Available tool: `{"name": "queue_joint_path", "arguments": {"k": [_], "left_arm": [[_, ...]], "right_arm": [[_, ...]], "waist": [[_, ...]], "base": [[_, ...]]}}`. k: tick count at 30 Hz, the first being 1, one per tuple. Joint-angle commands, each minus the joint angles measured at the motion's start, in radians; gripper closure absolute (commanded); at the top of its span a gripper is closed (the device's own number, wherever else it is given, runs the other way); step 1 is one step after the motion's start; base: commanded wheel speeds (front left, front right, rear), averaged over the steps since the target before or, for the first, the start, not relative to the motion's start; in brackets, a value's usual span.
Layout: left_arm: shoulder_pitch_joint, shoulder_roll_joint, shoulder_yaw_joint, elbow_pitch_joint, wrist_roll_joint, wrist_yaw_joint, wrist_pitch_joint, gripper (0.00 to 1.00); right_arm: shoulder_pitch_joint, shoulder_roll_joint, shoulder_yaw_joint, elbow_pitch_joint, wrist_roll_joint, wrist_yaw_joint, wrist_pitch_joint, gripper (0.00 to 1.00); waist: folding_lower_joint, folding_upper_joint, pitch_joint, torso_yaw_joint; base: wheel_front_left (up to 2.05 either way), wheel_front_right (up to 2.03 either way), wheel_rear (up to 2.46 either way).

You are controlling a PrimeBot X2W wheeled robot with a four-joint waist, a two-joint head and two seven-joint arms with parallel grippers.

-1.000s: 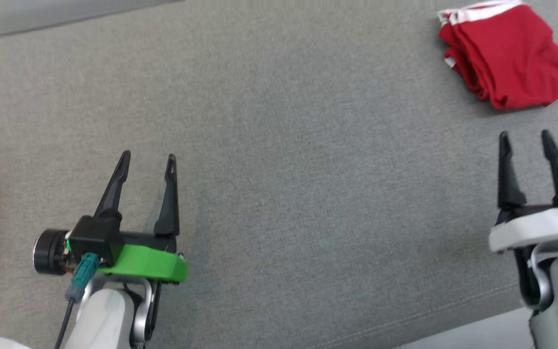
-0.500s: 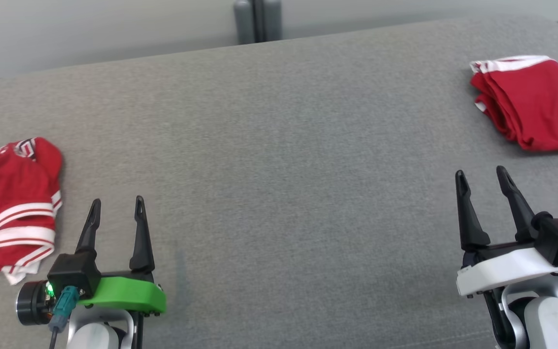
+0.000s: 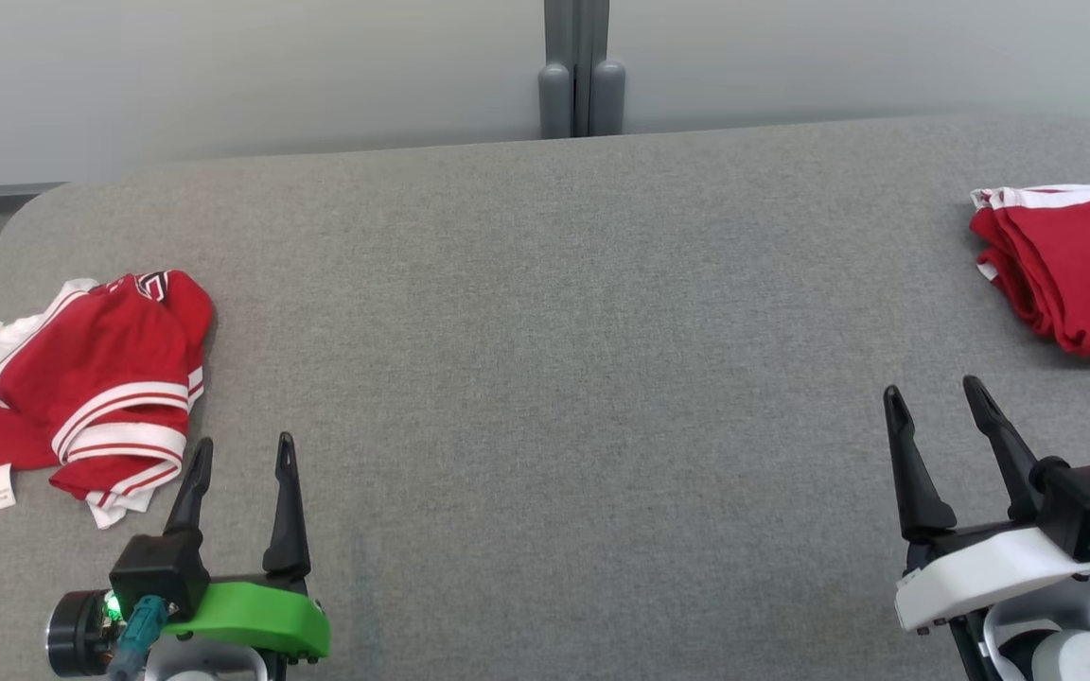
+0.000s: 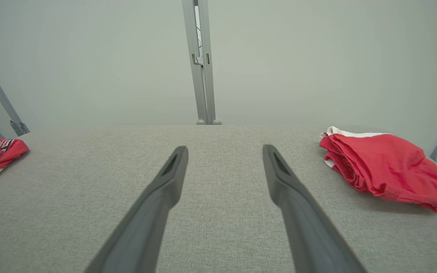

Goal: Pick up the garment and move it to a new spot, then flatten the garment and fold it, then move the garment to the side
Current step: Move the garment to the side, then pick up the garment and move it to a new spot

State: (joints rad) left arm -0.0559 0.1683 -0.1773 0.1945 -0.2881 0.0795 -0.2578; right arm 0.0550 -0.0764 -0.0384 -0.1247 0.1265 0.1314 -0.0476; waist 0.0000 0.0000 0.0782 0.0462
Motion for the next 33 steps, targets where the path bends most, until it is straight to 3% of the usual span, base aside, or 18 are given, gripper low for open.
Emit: {"name": "queue_joint_path", "arguments": {"k": [1,23,33], "left_arm": [[0.021,0.0,-0.001,0.002,0.006,-0.001,-0.007,0.0],[0.023,0.005,-0.002,0.005,0.015,-0.004,-0.008,0.0],[-0.02,-0.011,0.036,-0.019,0.023,-0.002,-0.007,0.0]], "right_arm": [[0.02,0.001,0.002,-0.01,-0.007,-0.002,0.006,0.0],[0.056,0.015,-0.015,-0.056,-0.005,-0.002,0.01,0.0],[0.026,0.015,0.019,-0.082,0.002,-0.002,0.017,0.0]], "waist": [[0.0,0.0,-0.012,-0.002],[0.0,0.0,-0.019,0.0],[0.0,0.0,0.003,0.143]], "base": [[0.0,0.0,0.0],[0.0,0.0,0.0],[0.0,0.0,0.0]]}}
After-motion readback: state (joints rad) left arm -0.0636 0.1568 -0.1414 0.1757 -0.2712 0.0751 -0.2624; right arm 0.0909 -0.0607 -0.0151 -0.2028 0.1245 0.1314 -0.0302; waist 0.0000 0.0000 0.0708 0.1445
